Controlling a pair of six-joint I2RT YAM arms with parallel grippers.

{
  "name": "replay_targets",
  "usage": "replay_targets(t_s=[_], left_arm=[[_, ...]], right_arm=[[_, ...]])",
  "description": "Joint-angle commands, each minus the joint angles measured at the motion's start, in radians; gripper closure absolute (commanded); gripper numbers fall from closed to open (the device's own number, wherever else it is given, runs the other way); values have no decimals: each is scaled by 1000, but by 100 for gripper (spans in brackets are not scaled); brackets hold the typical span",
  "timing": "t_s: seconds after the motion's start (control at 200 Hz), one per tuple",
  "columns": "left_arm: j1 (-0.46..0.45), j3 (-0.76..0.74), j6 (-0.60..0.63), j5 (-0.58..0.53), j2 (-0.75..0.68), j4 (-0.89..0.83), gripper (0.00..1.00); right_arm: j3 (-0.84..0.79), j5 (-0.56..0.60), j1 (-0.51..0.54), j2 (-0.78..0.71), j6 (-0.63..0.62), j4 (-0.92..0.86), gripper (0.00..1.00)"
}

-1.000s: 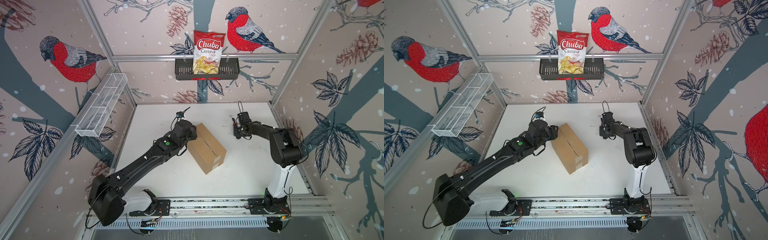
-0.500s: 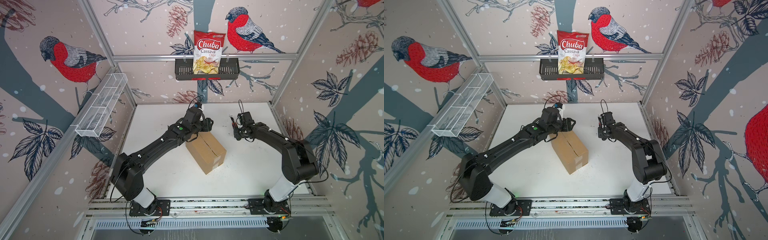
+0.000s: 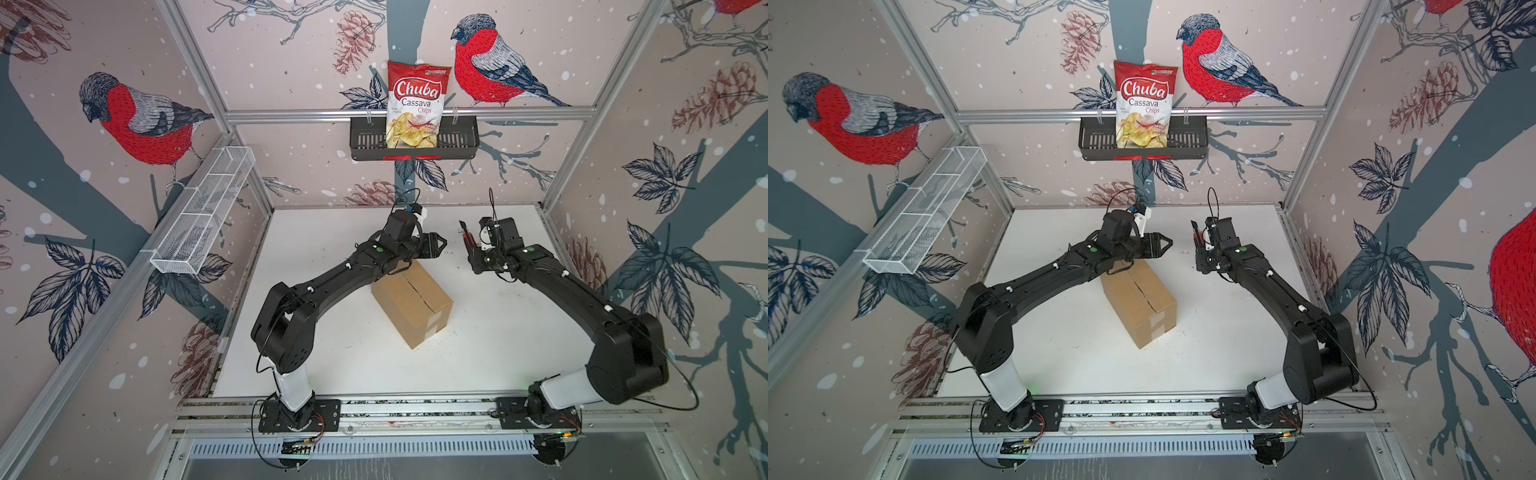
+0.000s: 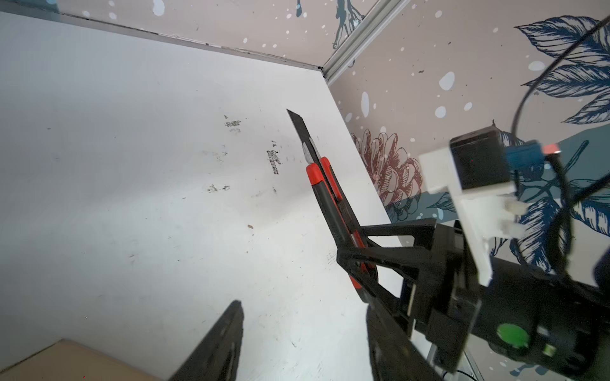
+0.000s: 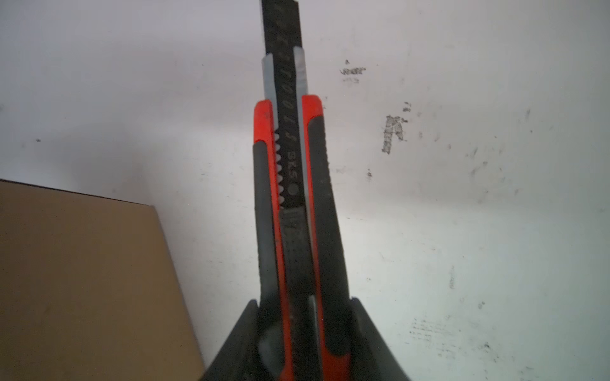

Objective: Unpack the express box
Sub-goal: 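Bring the knife toward the left gripper and grasp its blade end with it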

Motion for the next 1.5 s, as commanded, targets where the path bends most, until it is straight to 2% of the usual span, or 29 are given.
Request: replay_targets(t_s=[0.0,0.32,0.705,1.311,1.491], left_arm=[[-9,31,-35,38,30,116,40],[-21,71,-65,2,87,164,34],[-21,54,-112,-33,122,233,34],[-23,49,-187,10,156,335,48],[-23,45,-200,15,160,362,56]], right_arm=[[18,-56,15,-25,-12,-8,80],[43,-76,80,-37,-6,-14,81],[48,-89,113,-35,6,0,81],[43,-163,123,-52,26,43,82],[41,-170,123,-58,26,46,82]])
